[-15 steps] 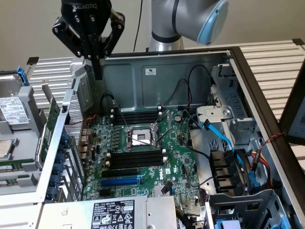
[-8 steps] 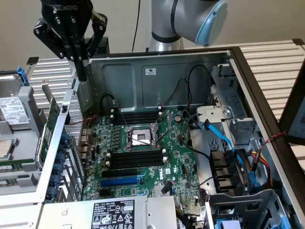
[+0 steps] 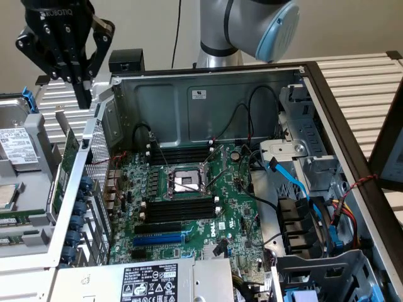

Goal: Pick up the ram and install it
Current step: 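Reach for the ram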

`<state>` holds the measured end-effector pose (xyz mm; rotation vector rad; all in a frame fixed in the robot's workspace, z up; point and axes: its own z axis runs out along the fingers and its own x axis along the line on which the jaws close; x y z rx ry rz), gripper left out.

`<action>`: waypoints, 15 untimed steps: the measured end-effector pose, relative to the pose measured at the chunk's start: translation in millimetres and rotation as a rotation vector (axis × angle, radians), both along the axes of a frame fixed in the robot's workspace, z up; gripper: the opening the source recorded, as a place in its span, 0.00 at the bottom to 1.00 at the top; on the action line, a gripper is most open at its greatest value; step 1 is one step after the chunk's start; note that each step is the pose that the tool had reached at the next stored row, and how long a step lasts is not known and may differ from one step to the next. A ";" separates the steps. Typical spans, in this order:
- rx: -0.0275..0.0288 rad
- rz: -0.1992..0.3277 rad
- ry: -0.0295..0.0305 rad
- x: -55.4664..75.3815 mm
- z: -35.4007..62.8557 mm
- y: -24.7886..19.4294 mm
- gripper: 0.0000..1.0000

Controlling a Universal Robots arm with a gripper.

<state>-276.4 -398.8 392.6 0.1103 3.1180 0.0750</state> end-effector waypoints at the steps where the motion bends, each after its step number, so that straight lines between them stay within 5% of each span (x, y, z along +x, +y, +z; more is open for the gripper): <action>1: 0.0000 0.000 0.0000 -4.2 0.0 0.0 0.11; 15: 0.0002 0.000 0.0000 -68.0 0.0 0.0 0.11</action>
